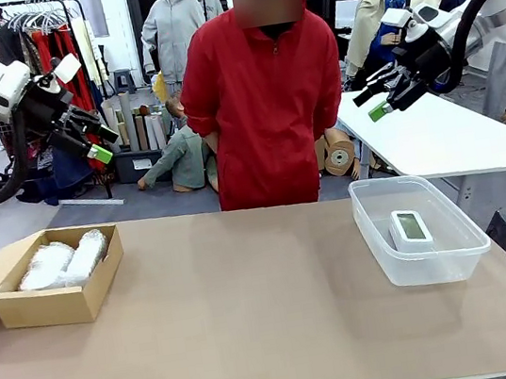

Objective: Separate and place wrapped and unwrapped clocks.
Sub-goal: If the picked Digital clock is wrapped, place it in the Package Box ; if not, place it in the Organizing box.

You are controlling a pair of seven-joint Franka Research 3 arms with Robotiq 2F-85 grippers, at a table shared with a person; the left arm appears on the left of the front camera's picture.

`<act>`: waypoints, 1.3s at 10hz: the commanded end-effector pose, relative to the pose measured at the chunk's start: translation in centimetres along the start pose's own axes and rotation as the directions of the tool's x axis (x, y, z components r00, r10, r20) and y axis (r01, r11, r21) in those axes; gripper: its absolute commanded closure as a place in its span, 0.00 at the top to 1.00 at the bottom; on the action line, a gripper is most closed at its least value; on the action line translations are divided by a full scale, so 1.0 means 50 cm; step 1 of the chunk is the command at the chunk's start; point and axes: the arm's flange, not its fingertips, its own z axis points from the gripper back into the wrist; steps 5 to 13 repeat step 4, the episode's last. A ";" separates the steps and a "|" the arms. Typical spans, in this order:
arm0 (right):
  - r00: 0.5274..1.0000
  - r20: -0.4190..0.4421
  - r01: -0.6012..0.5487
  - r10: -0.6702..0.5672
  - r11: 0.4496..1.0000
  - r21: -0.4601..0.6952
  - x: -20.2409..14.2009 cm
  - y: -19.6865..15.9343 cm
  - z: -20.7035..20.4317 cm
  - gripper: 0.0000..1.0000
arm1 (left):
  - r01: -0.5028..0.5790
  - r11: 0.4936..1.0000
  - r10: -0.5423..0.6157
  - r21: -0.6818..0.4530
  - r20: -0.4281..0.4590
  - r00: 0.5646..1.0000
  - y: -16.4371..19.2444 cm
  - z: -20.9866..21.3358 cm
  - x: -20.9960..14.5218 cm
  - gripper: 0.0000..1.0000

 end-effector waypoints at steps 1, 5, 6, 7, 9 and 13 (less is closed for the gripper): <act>1.000 0.002 -0.002 0.002 1.000 0.001 0.003 0.001 0.001 1.00 | 0.007 1.000 -0.007 0.000 -0.005 1.000 -0.003 0.002 0.002 1.00; 1.000 0.002 -0.002 0.002 1.000 0.001 0.003 0.001 0.001 1.00 | 0.007 1.000 -0.007 0.000 -0.005 1.000 -0.003 0.002 0.002 1.00; 1.000 0.002 -0.002 0.002 1.000 0.001 0.003 0.001 0.001 1.00 | 0.007 1.000 -0.007 0.000 -0.005 1.000 -0.003 0.002 0.002 1.00; 1.000 0.002 -0.002 0.002 1.000 0.001 0.003 0.001 0.001 1.00 | 0.007 1.000 -0.007 0.000 -0.005 1.000 -0.003 0.002 0.002 1.00; 1.000 0.002 -0.002 0.002 1.000 0.001 0.003 0.001 0.001 1.00 | 0.007 1.000 -0.007 0.000 -0.005 1.000 -0.003 0.002 0.002 1.00; 1.000 0.002 -0.002 0.002 1.000 0.001 0.003 0.001 0.001 1.00 | 0.007 1.000 -0.007 0.000 -0.005 1.000 -0.003 0.002 0.002 1.00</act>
